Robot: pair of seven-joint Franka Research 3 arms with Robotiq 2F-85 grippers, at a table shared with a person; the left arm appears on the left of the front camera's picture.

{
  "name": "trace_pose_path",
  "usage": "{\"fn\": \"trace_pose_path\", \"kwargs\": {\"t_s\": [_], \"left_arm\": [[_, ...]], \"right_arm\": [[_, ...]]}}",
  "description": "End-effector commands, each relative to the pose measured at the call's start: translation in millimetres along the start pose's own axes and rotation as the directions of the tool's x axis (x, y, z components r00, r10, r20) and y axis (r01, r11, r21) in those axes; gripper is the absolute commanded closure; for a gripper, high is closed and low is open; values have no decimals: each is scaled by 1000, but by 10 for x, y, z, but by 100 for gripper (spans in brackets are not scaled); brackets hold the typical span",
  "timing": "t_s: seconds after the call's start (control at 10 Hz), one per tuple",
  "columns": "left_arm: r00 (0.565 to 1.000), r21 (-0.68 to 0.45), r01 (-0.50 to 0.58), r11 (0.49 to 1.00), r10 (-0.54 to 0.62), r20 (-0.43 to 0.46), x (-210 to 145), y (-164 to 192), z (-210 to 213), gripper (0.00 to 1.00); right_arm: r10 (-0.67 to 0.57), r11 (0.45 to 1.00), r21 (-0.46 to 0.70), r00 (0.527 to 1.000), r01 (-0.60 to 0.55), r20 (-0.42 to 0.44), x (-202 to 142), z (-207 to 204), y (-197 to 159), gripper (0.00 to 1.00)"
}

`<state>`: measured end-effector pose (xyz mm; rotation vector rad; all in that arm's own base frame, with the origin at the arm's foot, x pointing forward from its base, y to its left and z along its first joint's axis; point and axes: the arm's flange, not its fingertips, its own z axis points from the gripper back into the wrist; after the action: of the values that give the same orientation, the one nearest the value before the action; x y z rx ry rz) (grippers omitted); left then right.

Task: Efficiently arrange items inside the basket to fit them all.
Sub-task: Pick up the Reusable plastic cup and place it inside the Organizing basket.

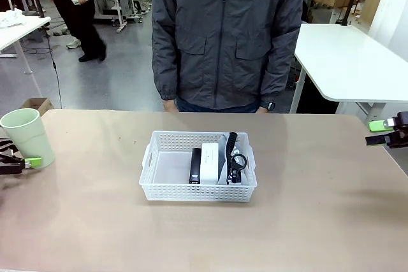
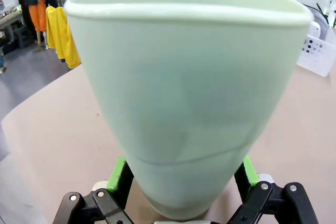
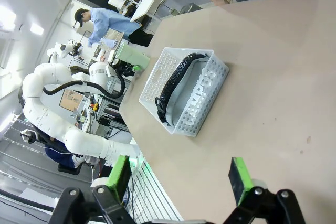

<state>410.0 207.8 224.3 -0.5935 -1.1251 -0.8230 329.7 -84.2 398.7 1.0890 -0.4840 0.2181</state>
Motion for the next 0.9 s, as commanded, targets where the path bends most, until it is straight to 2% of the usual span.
{"fn": "trace_pose_path", "kwargs": {"t_s": [0.0,0.8], "left_arm": [[999,1,28,1000,-28,39,3,34,-110,0],[985,-25,77,997,-72,156,349,-39,-131,0]], "right_arm": [[-14,1000,6,1000,13,9,16,-17,27,0],[-14,1000,6,1000,13,9,16,-17,27,0]]}}
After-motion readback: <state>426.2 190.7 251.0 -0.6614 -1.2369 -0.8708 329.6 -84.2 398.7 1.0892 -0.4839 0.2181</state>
